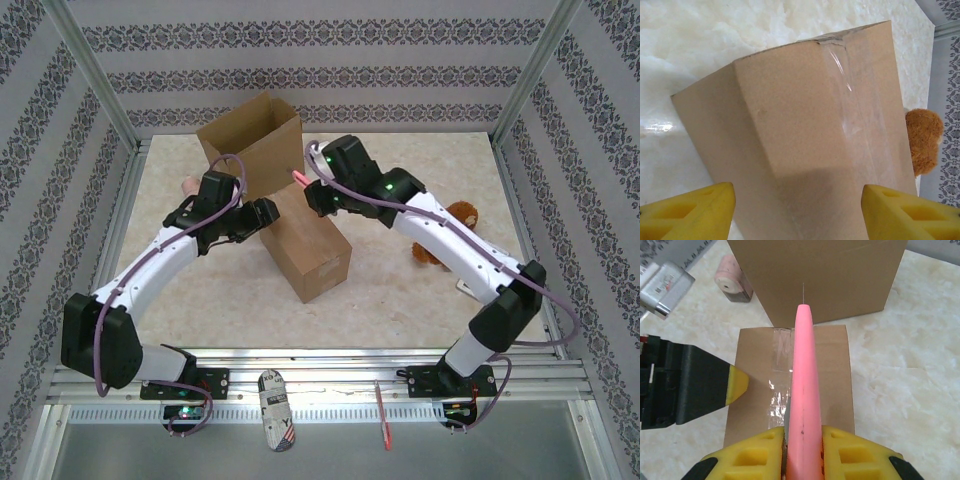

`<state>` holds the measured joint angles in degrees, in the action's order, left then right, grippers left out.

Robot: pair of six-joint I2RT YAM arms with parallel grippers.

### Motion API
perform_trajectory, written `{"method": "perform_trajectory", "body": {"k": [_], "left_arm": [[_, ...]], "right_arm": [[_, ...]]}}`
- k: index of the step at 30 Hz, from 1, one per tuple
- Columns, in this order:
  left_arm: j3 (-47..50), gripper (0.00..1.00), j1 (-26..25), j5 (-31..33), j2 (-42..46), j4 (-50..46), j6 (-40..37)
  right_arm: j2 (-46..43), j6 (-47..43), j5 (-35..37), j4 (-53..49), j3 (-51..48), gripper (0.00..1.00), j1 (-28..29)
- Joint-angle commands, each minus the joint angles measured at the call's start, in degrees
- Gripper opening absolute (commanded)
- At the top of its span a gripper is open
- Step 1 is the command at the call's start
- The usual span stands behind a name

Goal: Unpack the express box

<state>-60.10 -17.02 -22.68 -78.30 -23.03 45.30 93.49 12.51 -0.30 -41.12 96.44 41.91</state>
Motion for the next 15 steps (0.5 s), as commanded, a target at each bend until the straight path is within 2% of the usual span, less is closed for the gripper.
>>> {"method": "perform_trajectory", "body": {"k": [1,15], "left_arm": [[1.38,0.67,1.26,-1.32,-0.59,5.01,1.33],[9.06,0.64,2.94,-6.49,-0.32,15.59,4.42]], "right_arm": [[2.23,-1.9,2.97,-1.42,2.89,0.0,1.38],[9.14,-3.39,9.57,-5.39,8.13,0.0,5.52]]}}
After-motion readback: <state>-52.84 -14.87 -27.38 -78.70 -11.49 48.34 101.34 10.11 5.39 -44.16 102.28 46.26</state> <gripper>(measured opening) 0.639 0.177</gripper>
